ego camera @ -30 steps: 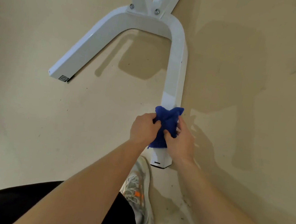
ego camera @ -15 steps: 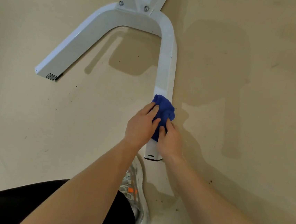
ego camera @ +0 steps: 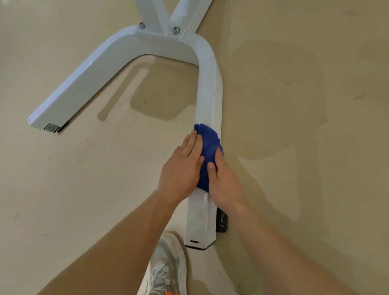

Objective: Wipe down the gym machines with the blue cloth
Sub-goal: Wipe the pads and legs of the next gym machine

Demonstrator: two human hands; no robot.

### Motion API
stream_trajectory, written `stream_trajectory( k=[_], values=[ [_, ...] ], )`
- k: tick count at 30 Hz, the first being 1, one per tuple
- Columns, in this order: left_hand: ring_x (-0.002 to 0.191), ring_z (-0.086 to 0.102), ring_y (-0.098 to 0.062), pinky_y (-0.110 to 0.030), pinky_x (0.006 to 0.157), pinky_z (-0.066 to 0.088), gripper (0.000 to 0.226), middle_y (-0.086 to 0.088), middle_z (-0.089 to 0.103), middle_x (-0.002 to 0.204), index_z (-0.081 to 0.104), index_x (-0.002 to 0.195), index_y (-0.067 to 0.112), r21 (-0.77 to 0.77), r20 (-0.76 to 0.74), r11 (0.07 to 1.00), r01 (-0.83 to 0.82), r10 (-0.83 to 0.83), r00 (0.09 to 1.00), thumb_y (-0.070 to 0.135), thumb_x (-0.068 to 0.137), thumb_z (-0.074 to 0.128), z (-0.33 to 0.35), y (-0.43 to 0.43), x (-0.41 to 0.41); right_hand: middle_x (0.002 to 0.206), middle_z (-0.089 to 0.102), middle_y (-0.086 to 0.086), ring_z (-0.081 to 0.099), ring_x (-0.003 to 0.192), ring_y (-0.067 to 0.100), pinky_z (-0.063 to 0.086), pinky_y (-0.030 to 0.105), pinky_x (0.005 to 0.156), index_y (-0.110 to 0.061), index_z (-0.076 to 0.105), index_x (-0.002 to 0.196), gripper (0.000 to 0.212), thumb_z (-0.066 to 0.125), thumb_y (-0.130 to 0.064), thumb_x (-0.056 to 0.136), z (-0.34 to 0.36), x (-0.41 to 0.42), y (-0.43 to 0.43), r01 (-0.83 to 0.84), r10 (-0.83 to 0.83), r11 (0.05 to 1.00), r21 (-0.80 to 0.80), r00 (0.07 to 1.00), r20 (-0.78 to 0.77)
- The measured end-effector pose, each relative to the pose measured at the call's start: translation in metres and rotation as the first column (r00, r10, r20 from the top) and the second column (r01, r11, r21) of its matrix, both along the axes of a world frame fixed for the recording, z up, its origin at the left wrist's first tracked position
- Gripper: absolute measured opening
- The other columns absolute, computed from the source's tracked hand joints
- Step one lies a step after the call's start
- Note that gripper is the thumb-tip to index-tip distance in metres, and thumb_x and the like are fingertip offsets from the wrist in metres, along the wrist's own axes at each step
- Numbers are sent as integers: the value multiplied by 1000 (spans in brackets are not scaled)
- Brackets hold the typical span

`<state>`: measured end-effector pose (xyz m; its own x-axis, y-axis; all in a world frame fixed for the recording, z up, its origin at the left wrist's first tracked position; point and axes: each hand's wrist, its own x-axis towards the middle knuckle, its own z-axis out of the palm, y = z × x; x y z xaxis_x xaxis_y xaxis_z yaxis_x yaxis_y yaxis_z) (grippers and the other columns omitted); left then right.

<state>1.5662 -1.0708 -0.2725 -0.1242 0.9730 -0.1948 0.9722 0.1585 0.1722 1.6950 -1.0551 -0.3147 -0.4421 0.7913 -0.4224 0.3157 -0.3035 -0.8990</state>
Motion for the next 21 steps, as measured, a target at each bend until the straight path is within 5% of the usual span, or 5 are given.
stream_trajectory(
  k=[6,15,18,21],
  values=[
    [151,11,-13,-31,110,34,54,3,4,165,12,157,17,7,3,998,65,-65,998,28,106,27,-8,73,-25,152,43,5,51,128,26,41,39,108,-22,16,159,53,25,-30,108,-6,-20,67,27,-27,999,19,1000,3],
    [149,17,-16,-32,112,31,55,-2,3,165,10,157,13,22,-19,996,91,-90,996,29,106,26,-10,186,-58,141,52,8,51,124,26,38,31,102,-11,35,149,44,24,-23,108,-9,-54,169,154,-139,977,146,985,-106],
    [146,27,-19,-33,108,35,55,-2,1,166,10,157,13,21,-33,999,47,-46,998,29,107,26,-11,219,-63,139,54,10,54,120,28,40,39,105,-14,37,149,44,24,-25,108,-9,-65,200,139,-129,975,176,989,-68],
    [145,30,-19,-31,103,38,55,-1,0,166,10,157,14,40,-37,999,35,-34,999,28,107,26,-15,222,-58,123,63,10,59,104,27,45,34,90,-12,50,137,39,29,-26,107,-12,-64,212,146,-146,970,197,989,-12]
  ],
)
